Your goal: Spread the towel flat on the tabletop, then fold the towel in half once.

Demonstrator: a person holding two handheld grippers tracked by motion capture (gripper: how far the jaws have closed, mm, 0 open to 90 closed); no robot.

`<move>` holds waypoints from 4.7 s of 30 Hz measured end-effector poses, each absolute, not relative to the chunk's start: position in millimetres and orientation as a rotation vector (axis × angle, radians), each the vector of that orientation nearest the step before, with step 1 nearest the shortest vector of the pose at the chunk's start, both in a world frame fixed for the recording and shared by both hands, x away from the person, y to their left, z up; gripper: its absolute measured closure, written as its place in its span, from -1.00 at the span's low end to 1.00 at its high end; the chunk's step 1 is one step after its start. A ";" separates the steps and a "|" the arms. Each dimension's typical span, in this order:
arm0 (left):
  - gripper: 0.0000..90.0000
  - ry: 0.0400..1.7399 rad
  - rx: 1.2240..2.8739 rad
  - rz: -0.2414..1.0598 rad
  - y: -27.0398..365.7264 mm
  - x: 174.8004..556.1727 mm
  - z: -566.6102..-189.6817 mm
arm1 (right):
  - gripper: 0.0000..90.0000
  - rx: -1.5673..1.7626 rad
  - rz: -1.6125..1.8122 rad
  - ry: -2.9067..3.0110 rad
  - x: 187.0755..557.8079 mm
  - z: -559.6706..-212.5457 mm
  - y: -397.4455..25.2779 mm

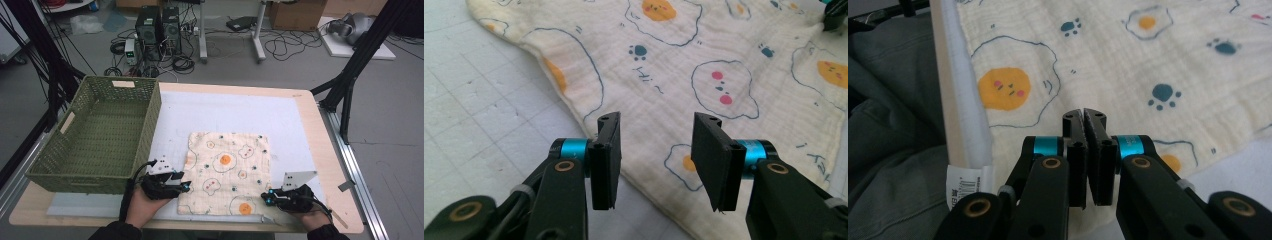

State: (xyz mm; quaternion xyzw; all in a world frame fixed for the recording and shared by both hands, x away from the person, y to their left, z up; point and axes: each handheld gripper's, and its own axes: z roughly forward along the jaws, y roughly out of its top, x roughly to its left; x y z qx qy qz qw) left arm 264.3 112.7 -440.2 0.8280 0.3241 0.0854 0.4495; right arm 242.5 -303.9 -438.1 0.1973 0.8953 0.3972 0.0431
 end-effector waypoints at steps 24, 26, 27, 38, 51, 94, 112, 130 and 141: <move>0.11 0.779 2.013 0.200 115.9 263.5 -439.2 | 0.05 0.757 1.383 2.589 266.4 -436.9 -304.0; 0.11 0.781 2.006 0.199 116.5 263.4 -439.2 | 0.03 0.770 1.392 2.591 268.5 -435.7 -301.6; 0.11 0.776 2.010 0.201 117.3 263.5 -439.0 | 0.01 0.775 1.400 2.583 268.7 -434.7 -300.3; 0.09 0.786 1.999 0.216 123.1 259.8 -438.6 | -0.12 0.758 1.412 2.572 279.9 -433.3 -285.2; 0.09 0.783 2.003 0.224 122.8 258.9 -438.6 | -0.16 0.764 1.395 2.579 279.9 -433.7 -284.5; 0.42 0.975 1.988 0.306 84.9 349.3 -419.2 | 0.13 0.933 1.294 2.511 378.1 -416.4 -303.4; 0.94 1.183 1.974 0.368 79.0 375.4 -445.0 | 0.88 1.052 1.094 2.508 397.7 -442.5 -300.1; 0.97 1.037 1.876 0.472 88.4 340.8 -417.5 | 0.96 1.005 1.370 2.440 363.6 -407.4 -320.4; 0.97 0.943 1.874 0.450 101.2 293.9 -419.4 | 0.96 0.913 1.444 2.483 306.4 -409.5 -324.8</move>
